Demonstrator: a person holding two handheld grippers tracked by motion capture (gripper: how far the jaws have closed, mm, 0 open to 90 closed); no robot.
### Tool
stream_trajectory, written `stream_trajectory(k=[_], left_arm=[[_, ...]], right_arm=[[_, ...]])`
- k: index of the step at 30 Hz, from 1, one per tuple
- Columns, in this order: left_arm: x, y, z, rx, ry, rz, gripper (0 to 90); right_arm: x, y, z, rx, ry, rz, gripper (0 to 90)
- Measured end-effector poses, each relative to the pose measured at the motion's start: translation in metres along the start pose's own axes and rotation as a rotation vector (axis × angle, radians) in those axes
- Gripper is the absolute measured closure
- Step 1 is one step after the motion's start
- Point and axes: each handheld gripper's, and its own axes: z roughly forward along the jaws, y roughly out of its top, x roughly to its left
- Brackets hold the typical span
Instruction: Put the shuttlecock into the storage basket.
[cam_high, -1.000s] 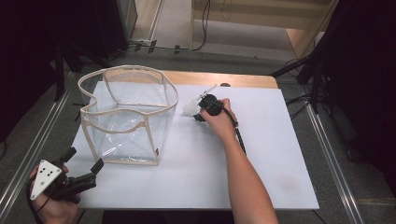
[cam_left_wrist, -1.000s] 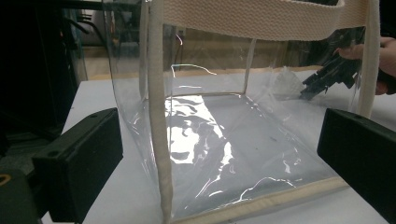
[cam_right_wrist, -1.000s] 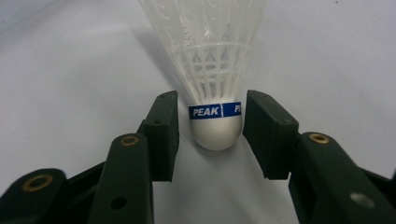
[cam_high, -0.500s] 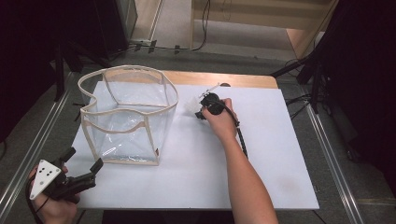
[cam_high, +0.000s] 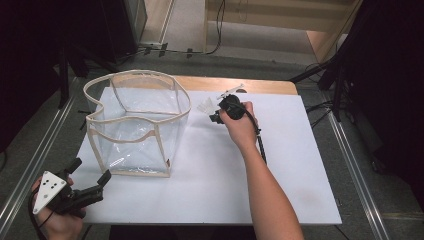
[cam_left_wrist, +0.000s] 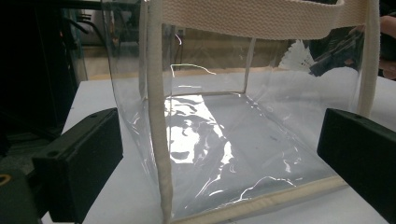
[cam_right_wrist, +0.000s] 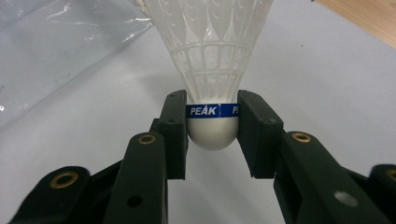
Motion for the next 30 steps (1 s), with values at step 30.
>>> stream_trajectory(k=[30], left_arm=[[-0.001,0.001,0.0,-0.001,-0.003,0.004,0.6]], right_arm=[[0.008,0.013,-0.039,-0.119,0.02,-0.013,63.2]])
